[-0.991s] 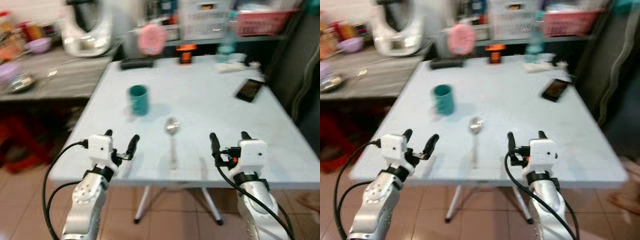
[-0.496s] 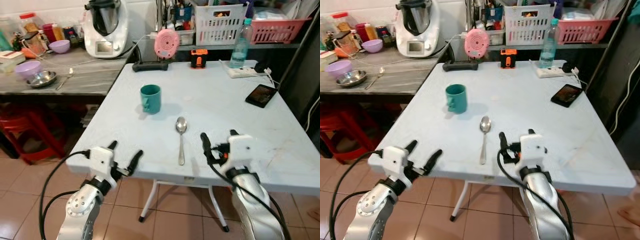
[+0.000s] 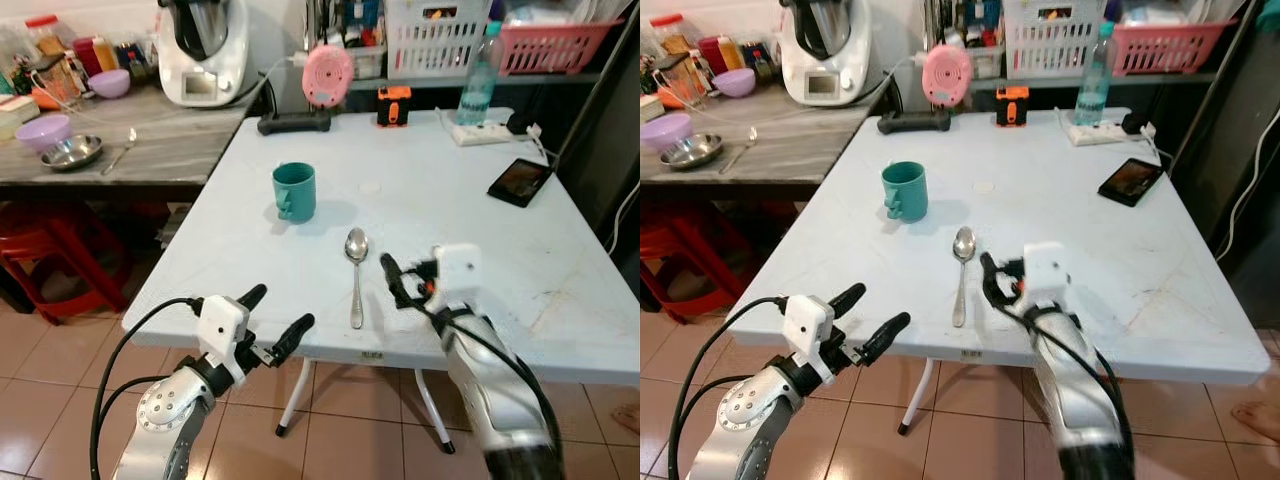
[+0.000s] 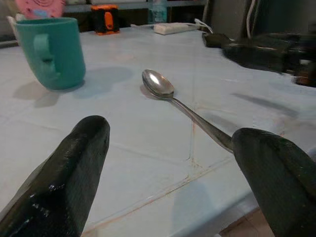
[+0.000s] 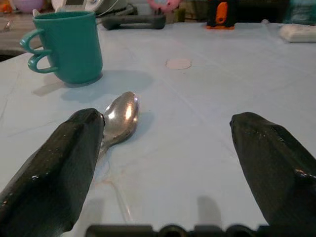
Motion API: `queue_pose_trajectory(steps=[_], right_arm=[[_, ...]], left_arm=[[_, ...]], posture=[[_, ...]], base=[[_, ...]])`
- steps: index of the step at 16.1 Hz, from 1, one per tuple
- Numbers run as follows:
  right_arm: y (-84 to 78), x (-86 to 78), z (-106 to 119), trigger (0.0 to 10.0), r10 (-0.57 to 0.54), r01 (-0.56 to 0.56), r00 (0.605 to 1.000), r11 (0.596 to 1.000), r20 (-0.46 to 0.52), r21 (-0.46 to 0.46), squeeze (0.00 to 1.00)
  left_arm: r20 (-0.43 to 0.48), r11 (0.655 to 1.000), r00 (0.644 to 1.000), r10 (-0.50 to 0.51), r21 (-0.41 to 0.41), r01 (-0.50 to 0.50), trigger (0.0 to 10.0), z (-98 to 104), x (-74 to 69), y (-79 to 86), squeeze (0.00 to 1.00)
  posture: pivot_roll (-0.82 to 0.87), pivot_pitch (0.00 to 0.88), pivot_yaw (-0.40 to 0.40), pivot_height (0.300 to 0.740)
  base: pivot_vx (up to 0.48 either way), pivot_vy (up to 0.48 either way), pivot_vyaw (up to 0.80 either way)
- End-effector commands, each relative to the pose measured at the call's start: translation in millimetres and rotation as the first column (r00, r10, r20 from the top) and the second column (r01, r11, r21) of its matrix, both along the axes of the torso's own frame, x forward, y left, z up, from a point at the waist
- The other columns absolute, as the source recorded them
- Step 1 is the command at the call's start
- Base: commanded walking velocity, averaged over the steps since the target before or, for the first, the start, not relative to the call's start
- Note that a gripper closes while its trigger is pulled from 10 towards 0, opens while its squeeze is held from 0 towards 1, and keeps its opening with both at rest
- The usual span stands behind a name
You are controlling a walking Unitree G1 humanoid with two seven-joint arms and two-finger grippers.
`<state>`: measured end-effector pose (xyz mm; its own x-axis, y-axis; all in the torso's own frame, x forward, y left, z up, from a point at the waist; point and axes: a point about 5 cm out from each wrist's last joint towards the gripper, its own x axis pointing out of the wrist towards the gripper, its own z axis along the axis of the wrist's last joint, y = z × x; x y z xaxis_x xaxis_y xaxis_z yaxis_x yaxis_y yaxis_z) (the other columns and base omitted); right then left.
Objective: Setting the table
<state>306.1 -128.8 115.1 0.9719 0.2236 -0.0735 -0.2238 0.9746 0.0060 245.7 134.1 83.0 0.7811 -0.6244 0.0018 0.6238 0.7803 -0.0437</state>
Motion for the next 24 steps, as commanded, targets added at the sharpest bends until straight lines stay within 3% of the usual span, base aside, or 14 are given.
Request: queue_pose_trajectory(steps=[1, 7, 10, 14, 15, 24], right_arm=[[10.9, 4.1, 0, 10.0, 0.032, -0.032, 0.999, 0.999, -0.017, 0.011, 0.00], [30.1, 21.9, -2, 10.0, 0.051, -0.042, 0.992, 0.996, -0.116, 0.081, 0.00], [46.3, 24.4, -8, 10.0, 0.076, -0.067, 0.981, 0.996, -0.177, 0.060, 0.00], [54.1, 21.9, -13, 10.0, 0.084, -0.081, 0.973, 0.996, -0.213, 0.023, 0.00], [52.0, 22.8, -17, 0.0, 0.057, -0.057, 0.971, 0.998, -0.233, 0.007, 0.00], [47.6, 33.2, -27, 0.0, -0.012, -0.008, 0.946, 0.998, -0.325, -0.060, 0.00]], left_arm=[[0.007, 1.000, 1.000, -0.017, 0.014, 0.017, 10.0, 3, 0.5, 1.2, 0.00], [0.006, 0.999, 1.000, 0.007, 0.042, -0.007, 10.0, 1, 3.3, 9.1, 0.00], [0.003, 0.999, 1.000, 0.005, 0.044, -0.005, 10.0, 1, 3.2, 9.7, 0.00], [0.000, 0.999, 1.000, 0.000, 0.043, 0.000, 10.0, 1, 3.3, 7.9, 0.00], [0.000, 0.999, 1.000, -0.003, 0.040, 0.003, 10.0, 1, 4.1, 6.6, 0.00], [-0.021, 0.999, 0.999, -0.030, 0.037, 0.031, 10.0, -1, 5.3, 3.1, 0.00]], posture=[[-0.07, 0.022, 0.102, 0.740], [-0.06, 0.032, 0.104, 0.740], [-0.06, 0.033, 0.106, 0.740], [-0.06, 0.033, 0.106, 0.740], [-0.06, 0.034, 0.106, 0.740], [-0.06, 0.030, 0.113, 0.740]], base=[[0.000, 0.000, 0.00], [0.000, 0.000, 0.00], [0.000, 0.000, 0.00], [0.000, 0.000, 0.00], [0.000, 0.000, 0.00], [0.000, 0.000, 0.00]])
